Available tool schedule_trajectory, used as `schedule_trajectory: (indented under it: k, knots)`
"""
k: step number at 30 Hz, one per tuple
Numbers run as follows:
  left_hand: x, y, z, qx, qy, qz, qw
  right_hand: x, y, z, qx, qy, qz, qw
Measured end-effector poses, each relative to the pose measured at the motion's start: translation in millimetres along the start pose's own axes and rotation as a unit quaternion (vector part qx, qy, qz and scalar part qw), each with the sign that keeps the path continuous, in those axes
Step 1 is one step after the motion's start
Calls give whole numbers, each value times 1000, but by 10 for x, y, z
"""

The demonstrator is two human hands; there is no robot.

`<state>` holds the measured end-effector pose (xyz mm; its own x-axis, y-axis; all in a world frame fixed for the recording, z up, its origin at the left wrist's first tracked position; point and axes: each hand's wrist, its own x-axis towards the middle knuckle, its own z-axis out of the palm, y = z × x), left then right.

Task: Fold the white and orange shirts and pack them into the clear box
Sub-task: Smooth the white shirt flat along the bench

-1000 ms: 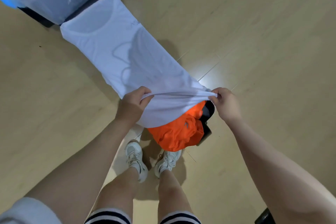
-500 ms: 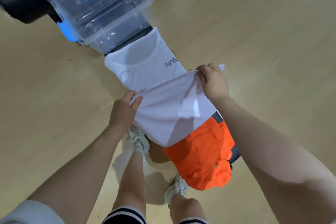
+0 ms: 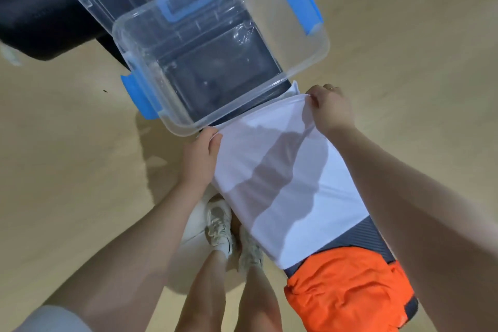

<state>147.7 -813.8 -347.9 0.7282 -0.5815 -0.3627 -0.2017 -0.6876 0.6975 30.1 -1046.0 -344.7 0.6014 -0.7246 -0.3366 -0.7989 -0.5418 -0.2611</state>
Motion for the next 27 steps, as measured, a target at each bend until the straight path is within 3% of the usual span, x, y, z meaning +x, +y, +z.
schedule_trajectory:
  k: [6,10,13,16,18,20,24,27]
  knots:
    - [287,-248,231,21,-13,7,1000,339,2,145,-34,-23,-17,999]
    - [312,-209,247,138,11,29,990,424,33,189,-2,14,-41,999]
    - [199,-111,298,234,58,-2,971,429,149,244,11,-49,-16,999]
    - [-24,-80,505,307,122,92,939,440,292,229,68,-97,11,993]
    - [-136,43,720,314,100,214,920,484,375,229,73,-113,16,991]
    - [-100,184,954,317,34,283,905,562,440,254,49,-130,2,990]
    - [334,199,1192,404,-47,249,879,769,514,280,-25,-150,-44,987]
    - [445,90,1165,417,-65,255,870,895,510,283,-27,-82,-47,995]
